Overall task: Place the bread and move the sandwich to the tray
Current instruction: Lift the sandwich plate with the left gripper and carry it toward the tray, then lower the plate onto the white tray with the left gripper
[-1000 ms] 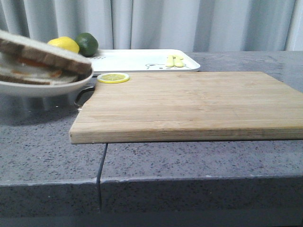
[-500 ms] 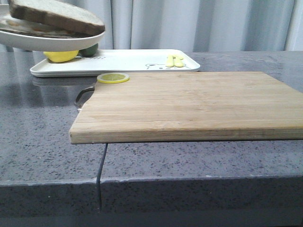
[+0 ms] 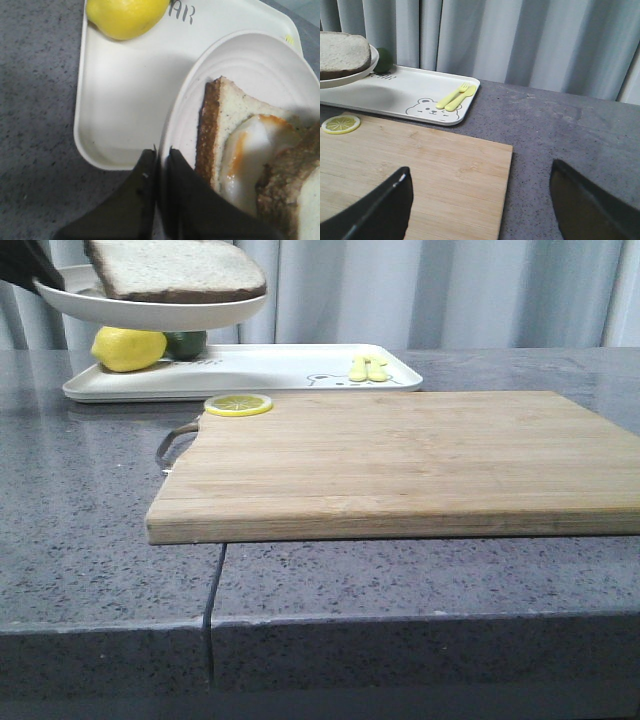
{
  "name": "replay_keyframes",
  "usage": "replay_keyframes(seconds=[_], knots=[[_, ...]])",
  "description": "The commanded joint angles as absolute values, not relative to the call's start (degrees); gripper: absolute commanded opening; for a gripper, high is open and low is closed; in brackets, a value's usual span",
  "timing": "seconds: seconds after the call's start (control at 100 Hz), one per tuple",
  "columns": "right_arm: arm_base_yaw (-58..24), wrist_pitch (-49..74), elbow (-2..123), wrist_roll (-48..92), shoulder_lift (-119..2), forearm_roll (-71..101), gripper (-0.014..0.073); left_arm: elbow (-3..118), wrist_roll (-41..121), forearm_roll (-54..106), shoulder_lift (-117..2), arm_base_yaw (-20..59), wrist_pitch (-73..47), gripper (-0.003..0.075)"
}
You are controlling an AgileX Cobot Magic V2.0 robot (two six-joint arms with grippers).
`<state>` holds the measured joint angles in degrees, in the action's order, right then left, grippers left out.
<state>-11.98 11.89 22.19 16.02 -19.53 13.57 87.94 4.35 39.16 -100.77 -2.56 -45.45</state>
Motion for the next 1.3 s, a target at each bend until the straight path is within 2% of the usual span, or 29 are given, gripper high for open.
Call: replay_keyframes(seconds=[0.0,0.25,0.62,1.29], knots=[[-11.6,7.3,23.6,16.0,-19.9,13.8,0.0563,94.7,5.2,45.8,-102.2,-2.4,-45.8,-0.0019],[-11.6,7.3,23.6,16.0,-19.9,13.8,0.0563,108.0,6.5,49.2,-113.0,-2.2,-52.4,-0.0019],[-11.6,7.3,23.6,16.0,-19.9,13.8,0.0563,119.6,6.5,49.3,-122.5,1.2,-53.3,-0.0020],[-11.6,7.3,23.6,16.0,-19.9,13.8,0.0563,120.9,6.5,53.8,-127.9,1.6,-47.7,-0.0020]])
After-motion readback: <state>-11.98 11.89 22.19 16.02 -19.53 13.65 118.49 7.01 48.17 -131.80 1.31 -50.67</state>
